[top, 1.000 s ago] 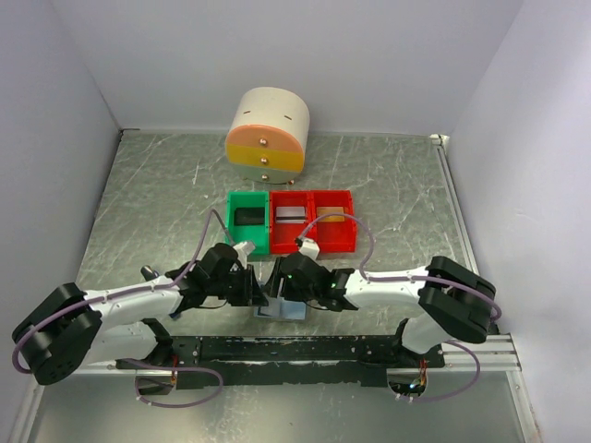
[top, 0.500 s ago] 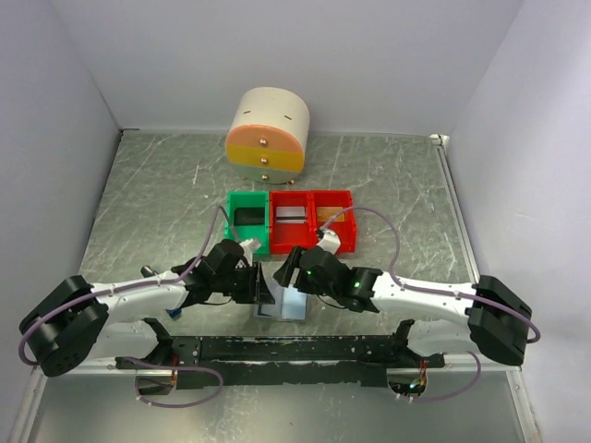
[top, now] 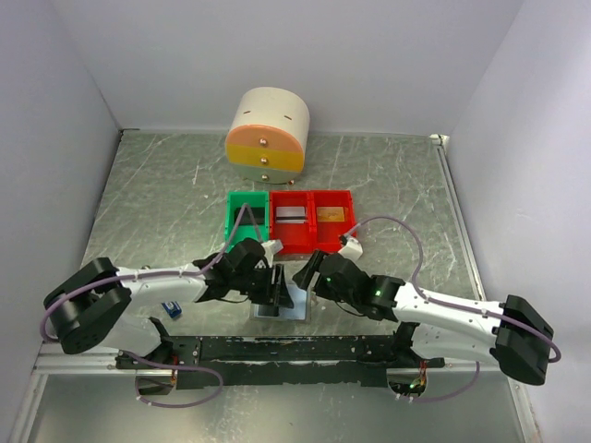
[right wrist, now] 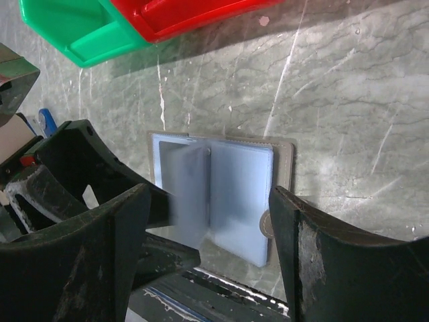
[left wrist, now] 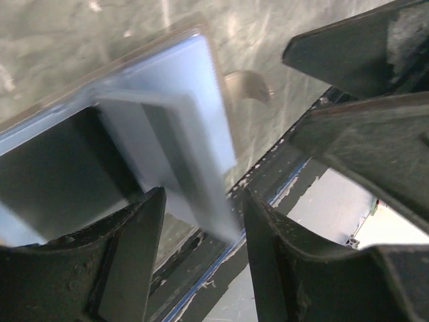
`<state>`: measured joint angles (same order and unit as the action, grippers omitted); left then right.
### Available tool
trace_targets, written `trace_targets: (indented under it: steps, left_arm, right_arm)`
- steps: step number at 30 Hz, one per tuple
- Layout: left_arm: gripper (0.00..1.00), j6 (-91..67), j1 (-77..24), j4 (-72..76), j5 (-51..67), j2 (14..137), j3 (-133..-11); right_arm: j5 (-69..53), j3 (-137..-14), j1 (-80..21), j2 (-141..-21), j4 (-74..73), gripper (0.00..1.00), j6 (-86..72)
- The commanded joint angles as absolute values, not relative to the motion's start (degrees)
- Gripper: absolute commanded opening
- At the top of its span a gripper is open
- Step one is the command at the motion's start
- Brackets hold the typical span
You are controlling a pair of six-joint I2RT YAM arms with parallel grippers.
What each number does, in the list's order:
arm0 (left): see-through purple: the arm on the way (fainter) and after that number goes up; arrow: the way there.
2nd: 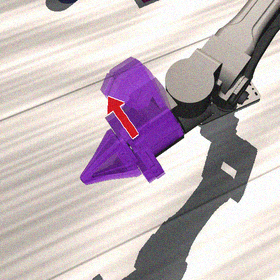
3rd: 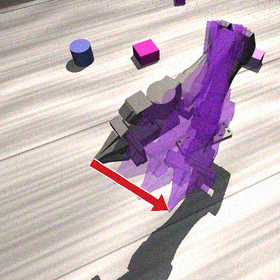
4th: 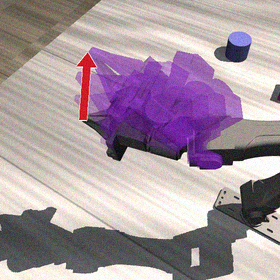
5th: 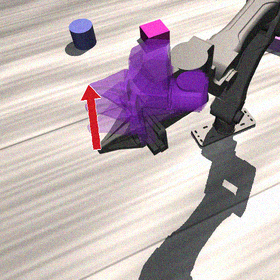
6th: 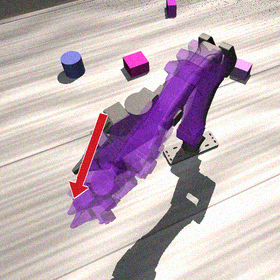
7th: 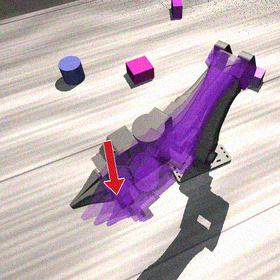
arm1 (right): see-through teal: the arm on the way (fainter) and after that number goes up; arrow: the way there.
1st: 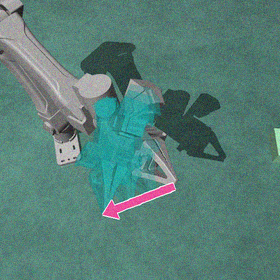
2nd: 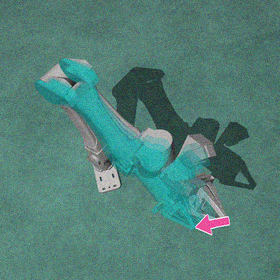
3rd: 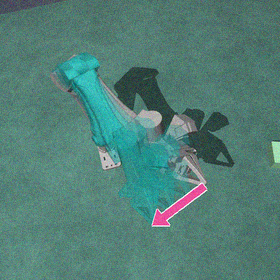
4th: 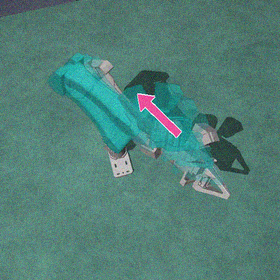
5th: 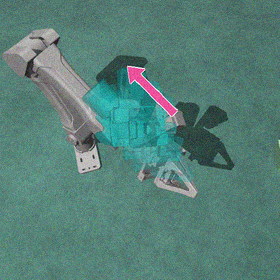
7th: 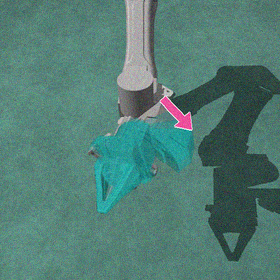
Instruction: Take the credit cards out of the card holder
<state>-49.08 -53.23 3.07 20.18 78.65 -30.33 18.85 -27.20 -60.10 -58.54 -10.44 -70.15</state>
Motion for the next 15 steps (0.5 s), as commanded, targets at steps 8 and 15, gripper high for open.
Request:
trace_targets:
  steps: [8,15]
  left_arm:
    - [0.65,-48.86,-58.01,3.06,17.41,79.01,-35.35]
    - [0.65,-49.24,-58.01,-7.34,6.55,71.35,-34.28]
  right_arm:
    - [21.67,-26.51,-59.46,-54.05,-14.06,0.73,-71.40]
    - [17.08,-25.41,-59.46,-55.00,-6.13,0.58,-67.44]
